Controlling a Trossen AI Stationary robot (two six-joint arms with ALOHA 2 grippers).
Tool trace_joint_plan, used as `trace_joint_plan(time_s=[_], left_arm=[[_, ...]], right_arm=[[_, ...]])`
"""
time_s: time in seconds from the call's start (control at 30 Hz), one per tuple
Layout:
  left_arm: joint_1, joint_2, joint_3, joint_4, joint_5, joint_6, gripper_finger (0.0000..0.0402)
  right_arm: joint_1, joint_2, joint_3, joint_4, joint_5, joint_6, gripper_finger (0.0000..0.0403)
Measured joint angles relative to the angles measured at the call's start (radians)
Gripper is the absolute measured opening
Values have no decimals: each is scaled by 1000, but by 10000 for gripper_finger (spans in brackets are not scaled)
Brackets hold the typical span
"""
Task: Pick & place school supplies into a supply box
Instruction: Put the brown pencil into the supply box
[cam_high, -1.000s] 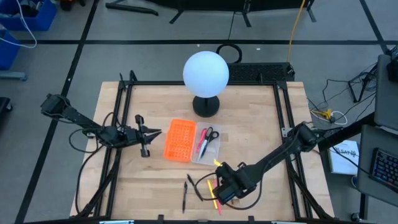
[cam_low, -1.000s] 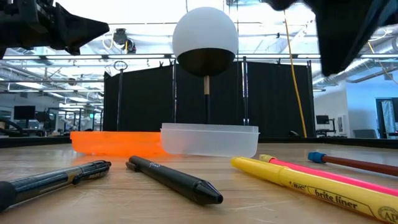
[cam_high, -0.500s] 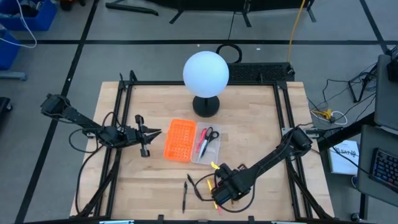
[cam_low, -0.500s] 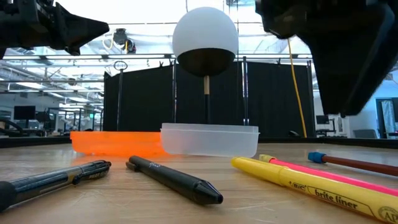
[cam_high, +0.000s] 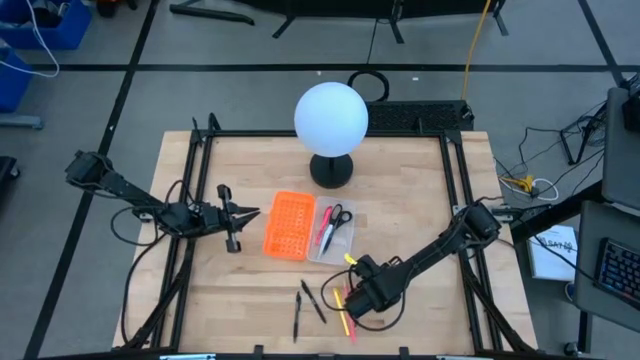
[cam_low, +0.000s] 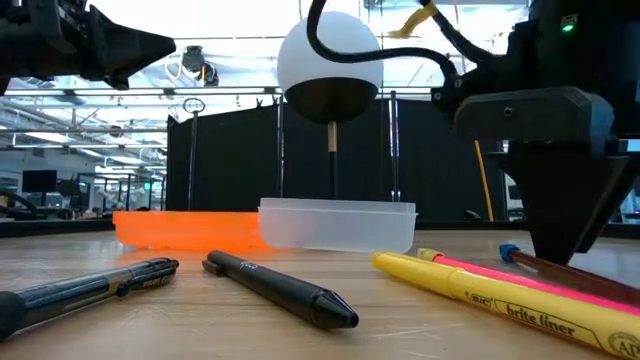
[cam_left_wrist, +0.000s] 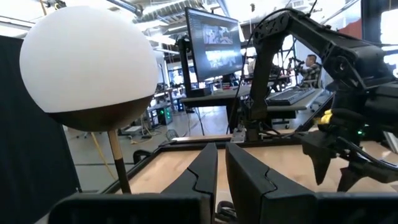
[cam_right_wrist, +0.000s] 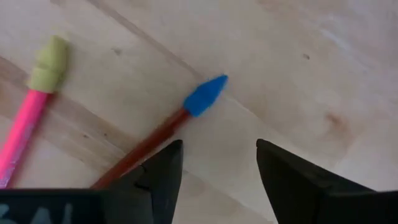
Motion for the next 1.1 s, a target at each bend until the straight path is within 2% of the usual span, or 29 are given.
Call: trace_joint_plan(time_s=[0.37, 0.6, 0.83, 1.1], left_arm=[[0, 0, 0, -2, 0, 3, 42], [0, 0, 0, -56, 0, -50, 42], [0, 0, 0, -58, 0, -96, 42], [0, 0, 0, -86, 0, -82, 42]], right_arm=[[-8, -49, -5, -27, 11, 1, 196], [-10, -129, -5, 7, 111, 11, 196], [-54, -122, -4, 39, 48, 10, 196], [-81, -100, -4, 61, -22, -15, 196]])
